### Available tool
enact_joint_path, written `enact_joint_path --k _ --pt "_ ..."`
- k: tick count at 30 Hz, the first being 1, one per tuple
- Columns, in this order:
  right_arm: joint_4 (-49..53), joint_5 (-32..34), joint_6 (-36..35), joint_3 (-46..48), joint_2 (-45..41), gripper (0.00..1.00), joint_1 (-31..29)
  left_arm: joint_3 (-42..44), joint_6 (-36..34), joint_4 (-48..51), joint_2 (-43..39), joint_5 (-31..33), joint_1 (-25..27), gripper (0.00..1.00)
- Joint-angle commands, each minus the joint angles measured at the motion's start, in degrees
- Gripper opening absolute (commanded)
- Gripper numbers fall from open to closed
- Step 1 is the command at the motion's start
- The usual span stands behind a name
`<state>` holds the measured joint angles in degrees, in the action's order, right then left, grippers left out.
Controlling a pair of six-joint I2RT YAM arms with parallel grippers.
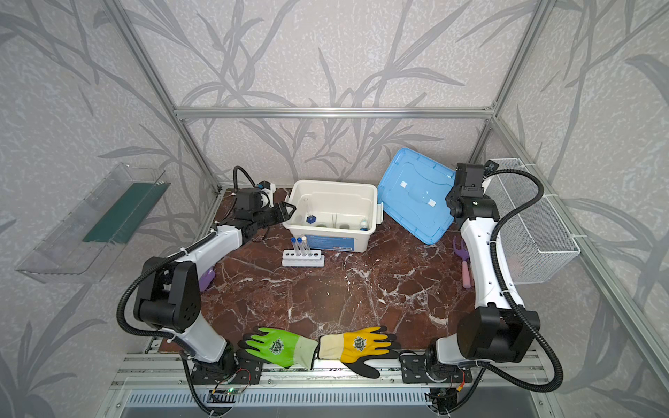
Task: Organize the chemistry lab equipment
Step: 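Lift the blue lid's edge with the right gripper, tilting it upright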
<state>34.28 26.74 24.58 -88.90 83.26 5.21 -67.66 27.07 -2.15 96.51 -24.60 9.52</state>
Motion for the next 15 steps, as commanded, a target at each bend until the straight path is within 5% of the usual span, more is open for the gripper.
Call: enact_joint_path --k 1,15 --pt "-2.7 3.5 -3.2 -4.0 -2.3 0.00 -0.6 -3.5 -1.2 -0.1 -0.2 -2.2 0.8 0.47" --pt "-5.4 12.2 -14.1 -4.7 -4.2 0.00 -6.1 -6.3 -6.7 7.4 -6.9 -0.7 0.8 0.58"
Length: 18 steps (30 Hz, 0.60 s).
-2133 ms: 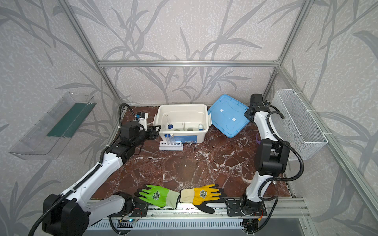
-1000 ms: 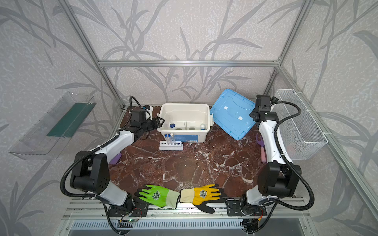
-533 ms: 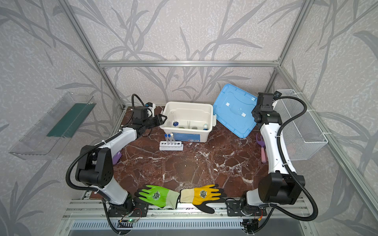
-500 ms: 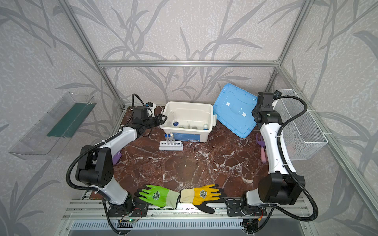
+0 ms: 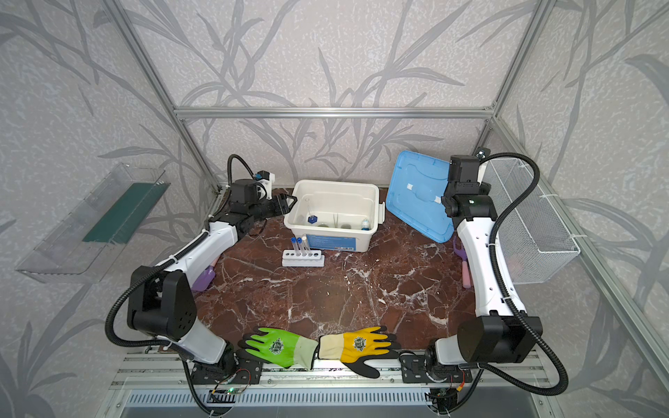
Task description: Organize the chemistry lab equipment
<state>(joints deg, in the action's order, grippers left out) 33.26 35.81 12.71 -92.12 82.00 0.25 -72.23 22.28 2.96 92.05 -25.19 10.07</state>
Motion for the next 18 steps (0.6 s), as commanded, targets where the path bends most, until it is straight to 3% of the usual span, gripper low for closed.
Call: enact_joint_path --k 1,18 --pt "-4.8 3.5 -3.1 -1.7 -3.2 0.00 -1.3 -1.8 -2.2 2.7 -2.9 -0.1 0.3 0.58" --pt "3.8 4.8 -10.0 -10.4 -11.3 0.00 -1.7 -3.5 -2.0 3.5 -4.5 -4.2 1.7 0.58"
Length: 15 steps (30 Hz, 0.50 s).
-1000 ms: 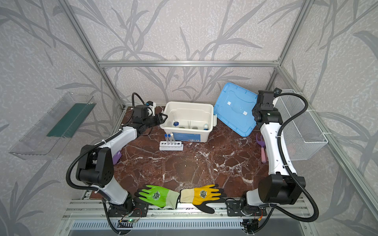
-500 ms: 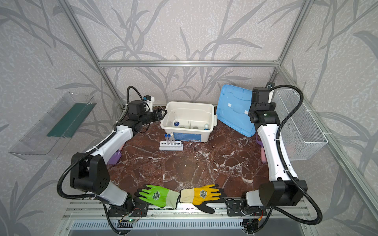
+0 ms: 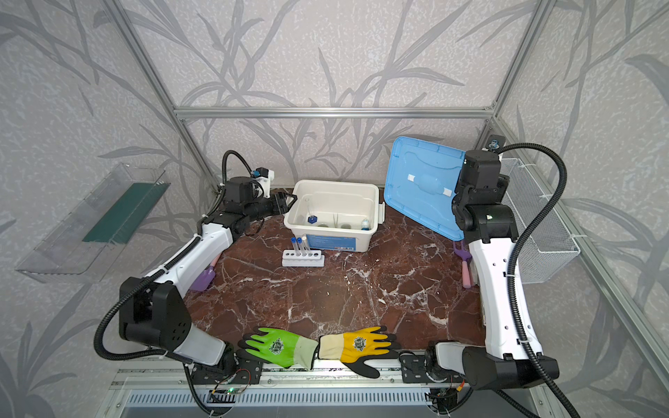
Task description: Organize the chemistry lab equipment
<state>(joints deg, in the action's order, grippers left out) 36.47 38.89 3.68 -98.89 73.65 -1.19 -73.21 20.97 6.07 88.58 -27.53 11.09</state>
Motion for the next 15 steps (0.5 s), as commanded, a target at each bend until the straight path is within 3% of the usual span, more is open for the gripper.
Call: enact_joint_path --k 1,10,15 --pt "1.5 0.9 -0.7 -4.3 -3.7 0.00 -0.3 -2.8 -0.4 0.4 -0.8 -2.3 0.8 0.58" --pt "11.6 -8.6 2.3 -11.9 -5.9 0.00 -0.9 -4.8 0.1 -0.5 -0.9 -6.1 3.8 0.58" --pt "14.6 -13.9 4.2 -15.8 -4.7 0.00 -0.9 -4.9 0.2 -3.2 -0.7 -12.2 4.3 0.58"
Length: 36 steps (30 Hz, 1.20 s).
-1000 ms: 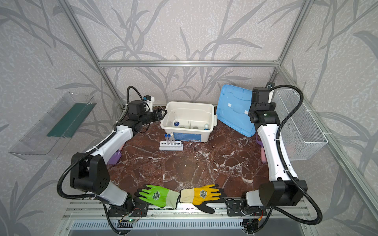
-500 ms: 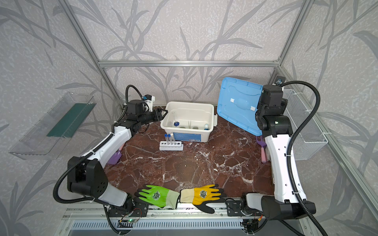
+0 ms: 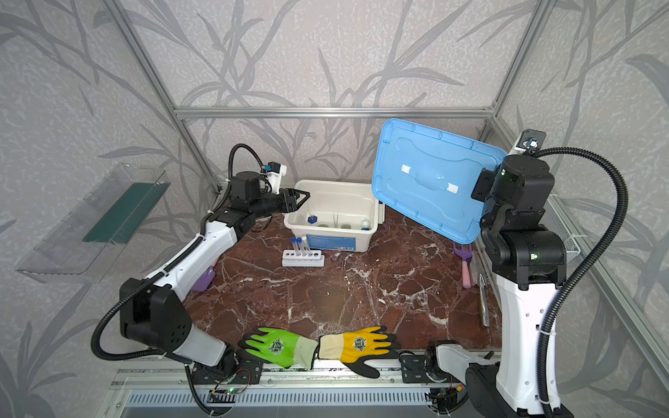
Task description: Organize the chemistry lab equipment
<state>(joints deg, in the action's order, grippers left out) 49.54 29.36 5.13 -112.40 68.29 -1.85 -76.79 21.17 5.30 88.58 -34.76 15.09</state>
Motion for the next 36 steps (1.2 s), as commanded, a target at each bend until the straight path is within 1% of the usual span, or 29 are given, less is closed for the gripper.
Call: enact_joint_path --k 1,7,10,14,16,21,25,28,32,36 --pt "2.0 -5.7 3.2 -3.0 1.1 0.00 -0.3 -1.5 0.5 -3.2 -0.7 -6.4 0.4 0.58" --pt "3.1 -11.4 5.3 -5.8 3.3 0.00 -0.3 -3.1 1.6 -6.4 0.7 -13.0 2.0 0.59" --pt "3.5 -13.8 6.0 -6.5 3.8 0.00 -0.3 -2.9 4.7 -12.3 1.9 -17.1 3.1 0.60" --pt "2.9 -15.0 5.5 -6.0 3.6 0.00 -0.3 -4.2 11.5 -21.8 5.5 -21.8 3.9 0.61" --pt "1.7 -16.0 5.4 -4.6 2.7 0.00 -0.3 -5.4 15.4 -26.9 7.7 -23.2 4.6 0.61" --pt "2.7 -17.6 5.3 -5.1 2.8 0.00 -0.4 -9.6 17.5 -30.6 12.6 -24.3 7.0 0.61" --pt "2.7 -18.9 5.2 -4.4 3.0 0.00 -0.5 -12.1 23.4 -38.2 16.8 -26.0 7.7 0.61" --pt "2.1 -19.9 5.1 -3.5 2.8 0.00 -0.4 -14.4 25.9 -40.9 18.8 -27.0 8.3 0.60" --pt "1.1 -20.7 4.9 -2.3 2.7 0.00 -0.4 -16.1 26.1 -41.0 19.7 -28.1 9.1 0.55" --pt "0.1 -21.3 4.5 -0.5 2.7 0.00 -0.4 -15.9 26.3 -41.3 19.3 -28.9 9.3 0.42"
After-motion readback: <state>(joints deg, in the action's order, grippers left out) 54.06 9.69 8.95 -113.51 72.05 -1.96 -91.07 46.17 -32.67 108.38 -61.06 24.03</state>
